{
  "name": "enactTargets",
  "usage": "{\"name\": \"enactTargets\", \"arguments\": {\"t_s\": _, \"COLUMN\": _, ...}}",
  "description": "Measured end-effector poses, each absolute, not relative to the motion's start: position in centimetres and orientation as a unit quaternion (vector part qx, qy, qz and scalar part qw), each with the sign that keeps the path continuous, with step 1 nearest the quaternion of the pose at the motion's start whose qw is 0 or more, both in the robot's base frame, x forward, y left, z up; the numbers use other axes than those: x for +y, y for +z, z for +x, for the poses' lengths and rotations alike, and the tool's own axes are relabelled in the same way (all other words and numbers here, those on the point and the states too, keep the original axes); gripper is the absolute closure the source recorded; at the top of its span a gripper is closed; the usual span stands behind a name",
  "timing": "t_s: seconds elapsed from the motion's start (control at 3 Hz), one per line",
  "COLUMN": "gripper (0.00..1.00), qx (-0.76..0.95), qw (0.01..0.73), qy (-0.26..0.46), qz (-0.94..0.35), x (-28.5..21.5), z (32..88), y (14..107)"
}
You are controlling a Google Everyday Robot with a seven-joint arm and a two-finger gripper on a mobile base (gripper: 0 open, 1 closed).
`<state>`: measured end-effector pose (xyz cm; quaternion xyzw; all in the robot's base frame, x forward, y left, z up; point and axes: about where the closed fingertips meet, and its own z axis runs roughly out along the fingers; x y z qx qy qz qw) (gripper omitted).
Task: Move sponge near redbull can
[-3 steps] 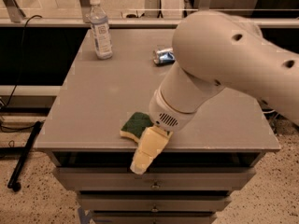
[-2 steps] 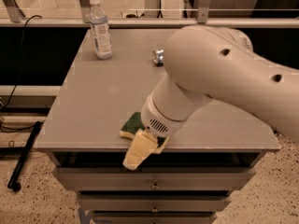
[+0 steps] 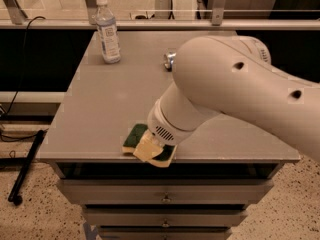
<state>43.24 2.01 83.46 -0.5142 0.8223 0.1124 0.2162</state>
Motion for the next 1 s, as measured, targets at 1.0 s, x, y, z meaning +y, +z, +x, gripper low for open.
{"name": "enactTargets", "arguments": {"t_s": 1.0, "gripper": 1.00, "qx": 0.807, "qw": 0.264, "qy": 0.043, "qz": -0.526, "x": -2.1, "z": 48.3, "y": 88.9}}
